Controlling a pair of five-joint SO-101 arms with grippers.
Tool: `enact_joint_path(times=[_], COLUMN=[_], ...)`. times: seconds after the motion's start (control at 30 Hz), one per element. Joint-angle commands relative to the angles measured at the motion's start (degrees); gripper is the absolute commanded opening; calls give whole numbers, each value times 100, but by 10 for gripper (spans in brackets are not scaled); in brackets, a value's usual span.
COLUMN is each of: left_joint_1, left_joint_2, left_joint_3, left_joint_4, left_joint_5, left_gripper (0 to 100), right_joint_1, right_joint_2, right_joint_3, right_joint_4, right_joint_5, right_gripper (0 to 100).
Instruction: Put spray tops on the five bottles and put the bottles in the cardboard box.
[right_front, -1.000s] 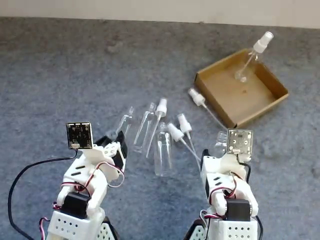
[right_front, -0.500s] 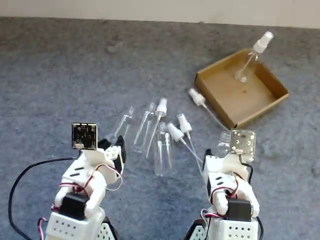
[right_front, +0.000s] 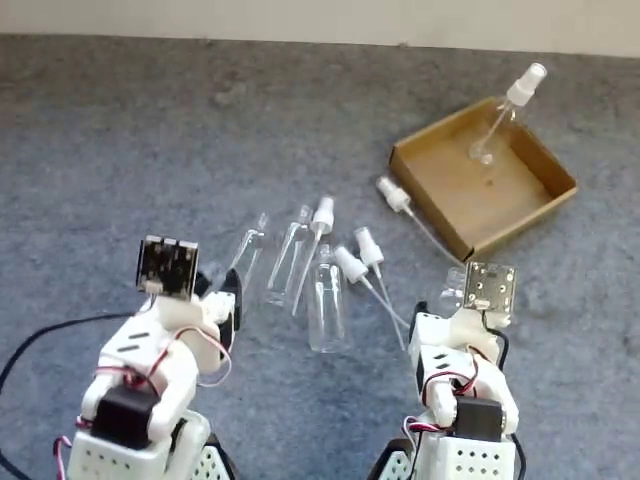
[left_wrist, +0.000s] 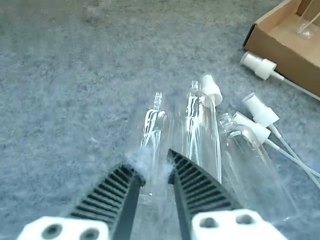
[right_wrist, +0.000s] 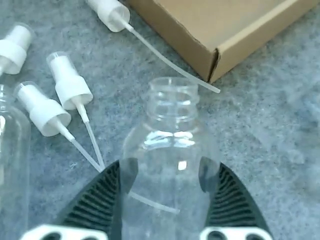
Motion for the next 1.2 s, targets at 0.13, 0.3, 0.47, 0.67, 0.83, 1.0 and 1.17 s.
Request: enact_joint_path(times=[0.13,0.3,0.47,0.67,0.83,1.0,1.17], left_joint_1=[127,708,1138,1174,1174,1174,1182], left_joint_2=[2949,4180,5279,6791,7987,9051,10141], left_joint_3=[-2158,-3081,-3943,-4998,-5824,-6651,-7538], left_joint_4=[-26,9,9,18,18,18,18], left_joint_5=[-70,-70,-70,-79,-70,-70,-70], left_gripper=[41,42,43,58,184,217,221], right_joint_1=[84,92,75,66,66,66,66], right_joint_2=[-22,-22,-22,-22,-22,-22,-22], right_joint_3=[-22,-22,-13,-13,-13,-13,-13], right_joint_4=[-119,-119,-119,-119,-119,-119,-119], right_joint_5=[-35,-26,-18,-18,-9,-9,-9], right_gripper=[93,93,93,93,93,93,93])
